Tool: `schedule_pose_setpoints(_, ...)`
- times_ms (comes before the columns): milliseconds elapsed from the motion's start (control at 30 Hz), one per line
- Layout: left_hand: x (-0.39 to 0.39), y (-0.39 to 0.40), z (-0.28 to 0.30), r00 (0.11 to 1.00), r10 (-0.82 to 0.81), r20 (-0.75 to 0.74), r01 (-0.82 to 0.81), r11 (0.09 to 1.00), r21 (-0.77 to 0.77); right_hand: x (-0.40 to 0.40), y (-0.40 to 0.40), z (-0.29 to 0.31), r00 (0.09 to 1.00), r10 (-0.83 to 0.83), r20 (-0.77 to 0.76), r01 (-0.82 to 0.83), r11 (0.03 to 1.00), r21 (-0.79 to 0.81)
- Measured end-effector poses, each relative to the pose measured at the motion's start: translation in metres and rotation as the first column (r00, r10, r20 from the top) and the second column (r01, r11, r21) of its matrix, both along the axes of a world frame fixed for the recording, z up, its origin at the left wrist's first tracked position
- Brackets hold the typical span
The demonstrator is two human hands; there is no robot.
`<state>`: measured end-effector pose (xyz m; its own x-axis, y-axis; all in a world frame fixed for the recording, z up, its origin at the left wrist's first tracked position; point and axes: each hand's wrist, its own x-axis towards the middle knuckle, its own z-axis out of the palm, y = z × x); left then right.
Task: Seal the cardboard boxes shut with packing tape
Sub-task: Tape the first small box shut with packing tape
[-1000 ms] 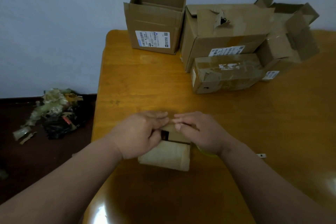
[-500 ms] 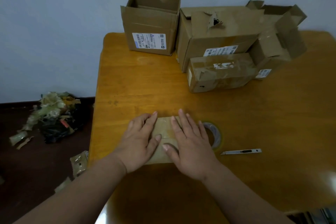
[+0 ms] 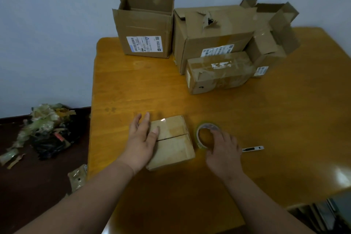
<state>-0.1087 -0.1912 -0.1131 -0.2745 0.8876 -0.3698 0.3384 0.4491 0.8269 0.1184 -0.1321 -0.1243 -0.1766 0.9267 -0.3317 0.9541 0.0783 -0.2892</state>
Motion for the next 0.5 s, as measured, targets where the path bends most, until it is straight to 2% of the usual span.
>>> schedule_pose_setpoints(67, 0.000, 0.002, 0.008, 0.994, 0.086, 0.069, -0.086, 0.996, 0.002, 0.009, 0.001, -0.007, 0.971, 0.160, 0.176, -0.150, 0.986, -0.071)
schedule_pose_setpoints(133, -0.002, 0.004, 0.013, 0.988, 0.139, 0.073, -0.141, 0.990, 0.024, 0.010, 0.003, -0.011, 0.932, 0.265, 0.247, -0.253, 0.964, -0.077)
schedule_pose_setpoints(300, -0.010, 0.004, 0.022, 0.985, 0.170, -0.020, -0.168, 0.982, 0.088, 0.010, 0.008, -0.008, 0.937, 0.246, 0.249, -0.250, 0.968, -0.015)
schedule_pose_setpoints(367, -0.014, 0.005, 0.025, 0.979, 0.190, -0.071, -0.180, 0.975, 0.131, 0.010, 0.012, 0.001, 0.975, 0.157, 0.159, -0.158, 0.987, -0.003)
schedule_pose_setpoints(433, -0.014, 0.007, 0.031, 0.972, 0.216, -0.094, -0.199, 0.965, 0.170, 0.010, 0.018, 0.017, 1.000, -0.004, -0.004, 0.004, 0.999, -0.048)
schedule_pose_setpoints(467, -0.013, 0.008, 0.034, 0.970, 0.219, -0.105, -0.197, 0.963, 0.185, 0.009, 0.021, 0.026, 0.987, -0.100, -0.127, 0.086, 0.991, -0.105)
schedule_pose_setpoints(500, -0.011, 0.010, 0.037, 0.970, 0.210, -0.121, -0.184, 0.963, 0.198, 0.009, 0.024, 0.035, 0.933, -0.210, -0.293, 0.158, 0.969, -0.192)
